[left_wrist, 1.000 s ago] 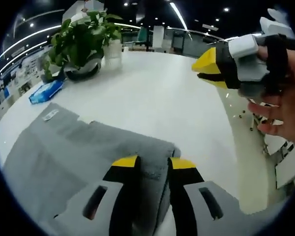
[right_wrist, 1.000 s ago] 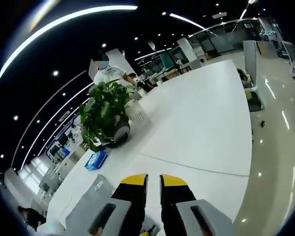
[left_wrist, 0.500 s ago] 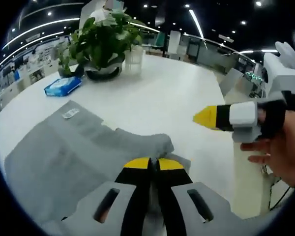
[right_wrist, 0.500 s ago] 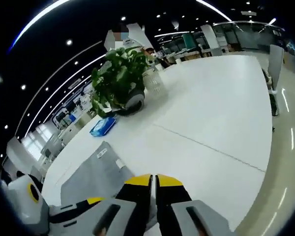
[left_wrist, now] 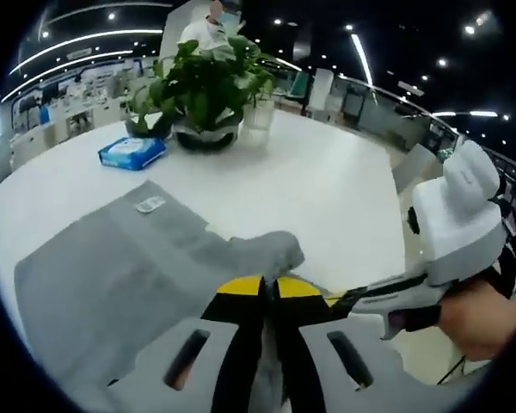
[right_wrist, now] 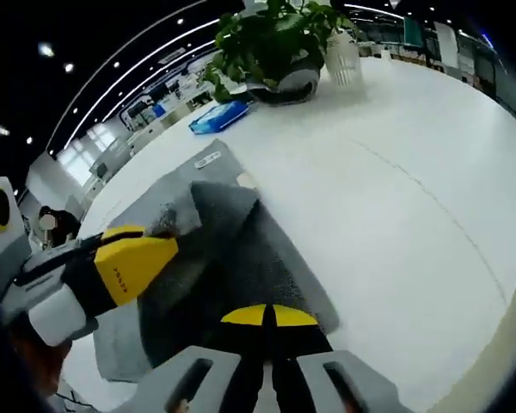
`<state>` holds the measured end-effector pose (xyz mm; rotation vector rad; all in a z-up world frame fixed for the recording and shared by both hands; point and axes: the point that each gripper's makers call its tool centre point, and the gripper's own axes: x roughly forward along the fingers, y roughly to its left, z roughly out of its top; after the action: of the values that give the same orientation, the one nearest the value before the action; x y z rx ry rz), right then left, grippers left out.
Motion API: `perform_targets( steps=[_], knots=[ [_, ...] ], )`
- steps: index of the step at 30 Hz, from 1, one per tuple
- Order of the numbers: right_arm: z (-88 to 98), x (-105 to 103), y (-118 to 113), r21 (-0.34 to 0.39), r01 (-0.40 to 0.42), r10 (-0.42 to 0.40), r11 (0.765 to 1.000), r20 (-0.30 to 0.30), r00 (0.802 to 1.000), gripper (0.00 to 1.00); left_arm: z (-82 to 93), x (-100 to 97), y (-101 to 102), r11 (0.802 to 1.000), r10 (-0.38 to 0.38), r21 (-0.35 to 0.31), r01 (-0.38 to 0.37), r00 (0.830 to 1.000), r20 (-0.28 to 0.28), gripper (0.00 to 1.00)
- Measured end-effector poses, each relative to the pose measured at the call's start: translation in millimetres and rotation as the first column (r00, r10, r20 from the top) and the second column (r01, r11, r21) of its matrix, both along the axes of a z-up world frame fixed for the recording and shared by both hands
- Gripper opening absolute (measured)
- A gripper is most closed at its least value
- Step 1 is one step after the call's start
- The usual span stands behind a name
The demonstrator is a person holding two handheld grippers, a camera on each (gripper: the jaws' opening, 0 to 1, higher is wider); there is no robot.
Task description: Open the folded towel by lifting each exposed corner and separating the folded layers until the towel lies flat within the target outline without major curled edges
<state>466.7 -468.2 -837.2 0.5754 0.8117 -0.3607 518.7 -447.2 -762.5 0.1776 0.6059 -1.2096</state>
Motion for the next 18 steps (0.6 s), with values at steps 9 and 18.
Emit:
perform_targets(
  steps=[9, 18],
  knots=[
    [0.1, 6, 0, -0.16, -0.103, 0.095, 0.982, -0.059, 0.994, 0.0, 22.3, 25.8, 20, 0.995, 0.086, -0.042, -0.086, 0.996, 0.007, 0.03],
    [-0.5, 7, 2, -0.28, -0.228, 0.188, 0.933, -0.162, 0.969, 0.0, 36.3, 36.9, 48, 0.989, 0.131, -0.069, -0.132, 0.991, -0.018, 0.03]
  ],
)
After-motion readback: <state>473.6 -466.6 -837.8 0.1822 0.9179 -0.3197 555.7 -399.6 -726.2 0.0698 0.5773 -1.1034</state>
